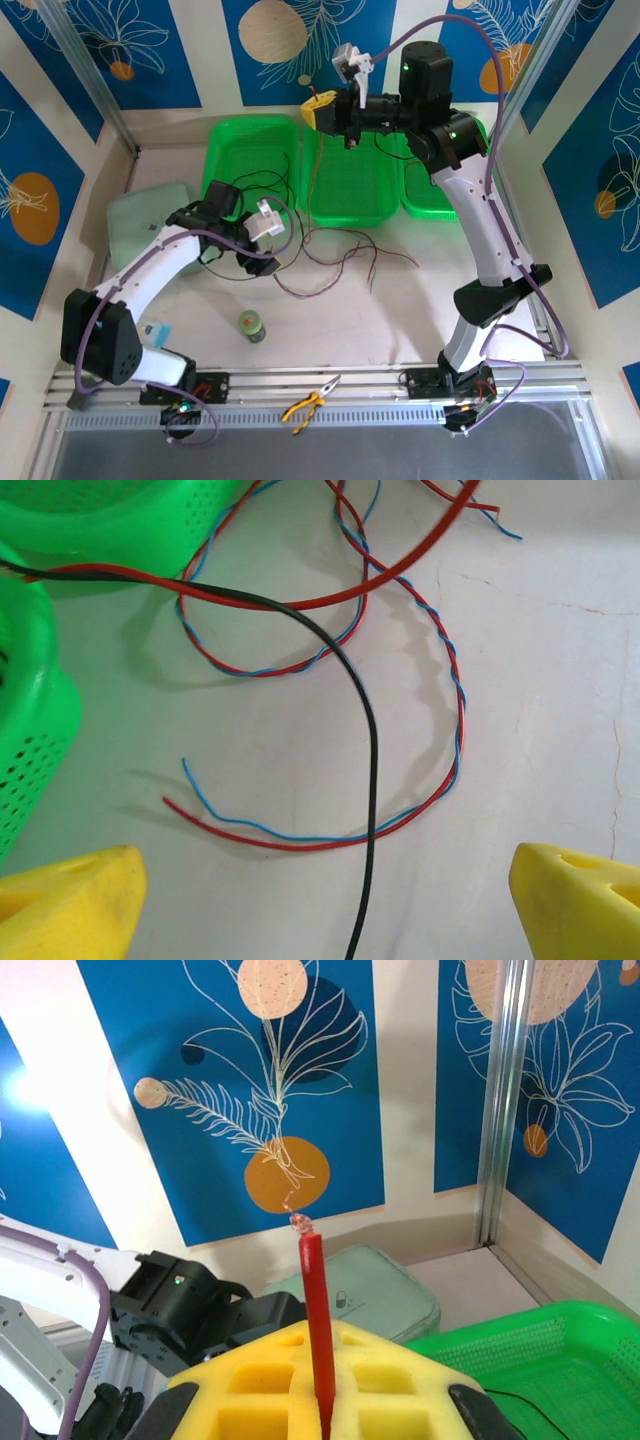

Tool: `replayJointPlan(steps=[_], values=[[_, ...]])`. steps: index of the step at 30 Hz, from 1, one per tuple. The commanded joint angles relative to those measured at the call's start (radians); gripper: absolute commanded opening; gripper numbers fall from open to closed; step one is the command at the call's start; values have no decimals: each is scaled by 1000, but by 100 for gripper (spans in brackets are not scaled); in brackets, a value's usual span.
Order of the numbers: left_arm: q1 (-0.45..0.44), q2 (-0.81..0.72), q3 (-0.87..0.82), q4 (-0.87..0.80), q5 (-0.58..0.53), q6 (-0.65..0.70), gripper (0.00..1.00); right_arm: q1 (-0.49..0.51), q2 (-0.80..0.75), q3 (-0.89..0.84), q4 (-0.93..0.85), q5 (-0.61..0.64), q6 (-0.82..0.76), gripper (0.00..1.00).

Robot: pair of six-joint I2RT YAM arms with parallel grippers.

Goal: Untangle the cables

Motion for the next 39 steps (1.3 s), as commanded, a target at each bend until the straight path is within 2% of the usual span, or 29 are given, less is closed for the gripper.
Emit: replayJointPlan(steps=[1, 7, 14, 19, 20, 22, 26, 28, 29, 35, 39], values=[[-17, 23, -48, 91, -6, -42, 93, -9, -22, 2, 29, -1, -1, 0], [-22, 22, -177, 265, 44, -119, 93, -23, -27, 6, 29, -8, 3, 0], [-39, 103, -191, 307, -11, -144, 91, -28, -21, 16, 33, -10, 9, 0], [-51, 160, -154, 244, -26, -128, 82, -33, -15, 35, 27, -11, 11, 0], [-56, 169, -146, 232, -30, -127, 79, -35, -13, 39, 26, -13, 12, 0], [-58, 181, -138, 224, -29, -130, 67, -37, -12, 45, 27, -13, 14, 0], [-58, 187, -122, 213, -38, -136, 19, -39, -10, 53, 17, -13, 11, 0], [-58, 179, -105, 205, -46, -140, 4, -40, -14, 52, 7, -9, 5, 0], [-59, 173, -91, 194, -51, -138, 0, -41, -17, 50, 3, -6, 1, 0], [-59, 95, 10, 92, -121, -108, 0, -73, -82, -38, 10, 24, -5, 0], [-48, 32, 87, 39, -184, -102, 0, -148, -195, -175, 60, 100, -8, 0]])
